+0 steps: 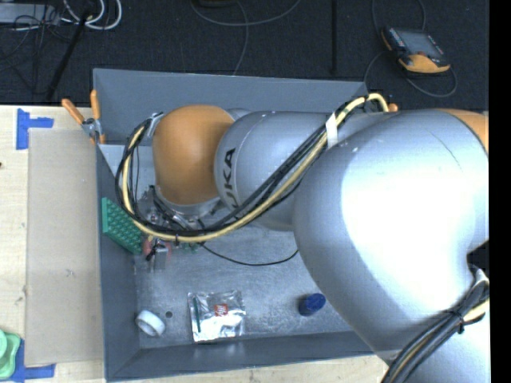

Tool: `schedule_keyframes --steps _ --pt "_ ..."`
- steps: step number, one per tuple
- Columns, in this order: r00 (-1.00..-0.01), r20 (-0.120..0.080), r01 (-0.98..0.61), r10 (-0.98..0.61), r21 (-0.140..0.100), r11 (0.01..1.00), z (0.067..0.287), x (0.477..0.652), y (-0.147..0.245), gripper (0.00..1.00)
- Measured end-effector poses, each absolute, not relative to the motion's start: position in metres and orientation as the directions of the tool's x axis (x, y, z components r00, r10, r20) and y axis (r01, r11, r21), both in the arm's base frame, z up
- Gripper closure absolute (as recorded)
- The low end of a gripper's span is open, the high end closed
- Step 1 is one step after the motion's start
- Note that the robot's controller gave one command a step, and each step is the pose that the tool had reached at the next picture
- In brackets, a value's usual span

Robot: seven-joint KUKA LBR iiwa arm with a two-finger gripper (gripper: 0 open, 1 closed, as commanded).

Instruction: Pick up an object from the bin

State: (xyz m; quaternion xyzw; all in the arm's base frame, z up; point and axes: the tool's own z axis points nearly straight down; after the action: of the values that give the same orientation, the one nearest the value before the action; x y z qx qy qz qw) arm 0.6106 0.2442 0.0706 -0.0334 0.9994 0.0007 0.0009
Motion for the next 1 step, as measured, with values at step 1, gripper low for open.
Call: schedule_keyframes --steps 1 --pt "-0.998 -0.007 -0.066 -0.066 0.003 0.998 0.1309 0.6129 0.2447 1.00"
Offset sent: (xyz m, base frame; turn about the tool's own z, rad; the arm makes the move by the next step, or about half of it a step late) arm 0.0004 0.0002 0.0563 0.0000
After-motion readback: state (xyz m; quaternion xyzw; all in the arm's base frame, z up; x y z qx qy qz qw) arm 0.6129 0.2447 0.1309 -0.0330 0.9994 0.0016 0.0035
